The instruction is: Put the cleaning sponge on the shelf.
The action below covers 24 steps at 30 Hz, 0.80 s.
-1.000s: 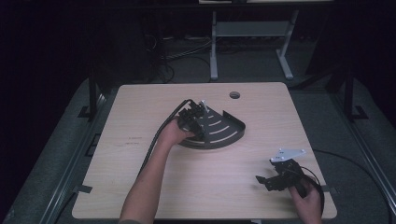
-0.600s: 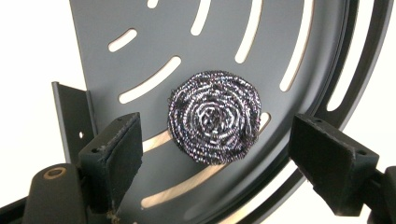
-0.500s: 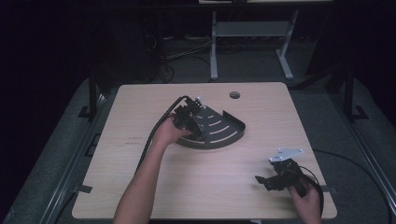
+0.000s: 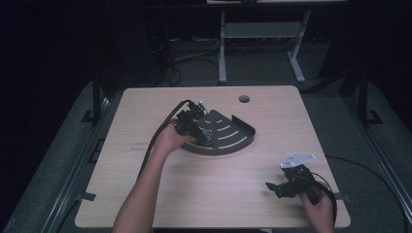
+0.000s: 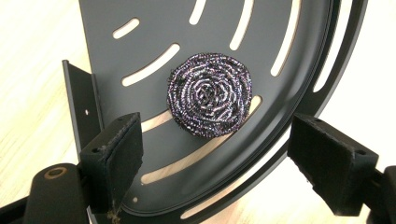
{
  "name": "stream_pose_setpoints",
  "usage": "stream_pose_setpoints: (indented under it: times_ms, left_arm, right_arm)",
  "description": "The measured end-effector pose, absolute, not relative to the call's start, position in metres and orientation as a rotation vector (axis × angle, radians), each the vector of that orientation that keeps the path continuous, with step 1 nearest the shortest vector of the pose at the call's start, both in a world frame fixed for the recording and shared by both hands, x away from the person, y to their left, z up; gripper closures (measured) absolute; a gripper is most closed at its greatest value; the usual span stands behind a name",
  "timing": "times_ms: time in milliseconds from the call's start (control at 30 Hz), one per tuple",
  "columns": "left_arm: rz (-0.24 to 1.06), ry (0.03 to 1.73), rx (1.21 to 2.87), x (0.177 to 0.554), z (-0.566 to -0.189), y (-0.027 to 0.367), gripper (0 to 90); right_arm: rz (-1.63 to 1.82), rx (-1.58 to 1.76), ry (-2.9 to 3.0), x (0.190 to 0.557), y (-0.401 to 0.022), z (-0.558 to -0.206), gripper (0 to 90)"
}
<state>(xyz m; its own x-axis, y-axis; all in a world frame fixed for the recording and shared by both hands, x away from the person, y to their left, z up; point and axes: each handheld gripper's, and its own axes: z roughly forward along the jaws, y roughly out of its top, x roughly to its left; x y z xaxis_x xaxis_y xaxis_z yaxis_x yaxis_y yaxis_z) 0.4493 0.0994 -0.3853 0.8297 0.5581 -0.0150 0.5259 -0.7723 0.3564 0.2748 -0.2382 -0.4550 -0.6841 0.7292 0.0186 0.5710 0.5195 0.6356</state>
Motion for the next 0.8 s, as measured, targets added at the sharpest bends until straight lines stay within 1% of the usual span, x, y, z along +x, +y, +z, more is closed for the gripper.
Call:
stream_pose_setpoints:
  times_ms: [533,800]
  left_arm:
    - [0.139,0.800,2.638,0.436,-0.380,0.107,19.0]
    - [0.147,0.772,2.625,0.423,-0.374,0.111,19.5]
  right_arm:
    - [0.915,1.103,2.503,0.275,-0.240,-0.455,14.1]
    - [0.914,1.099,2.504,0.275,-0.238,-0.455,14.0]
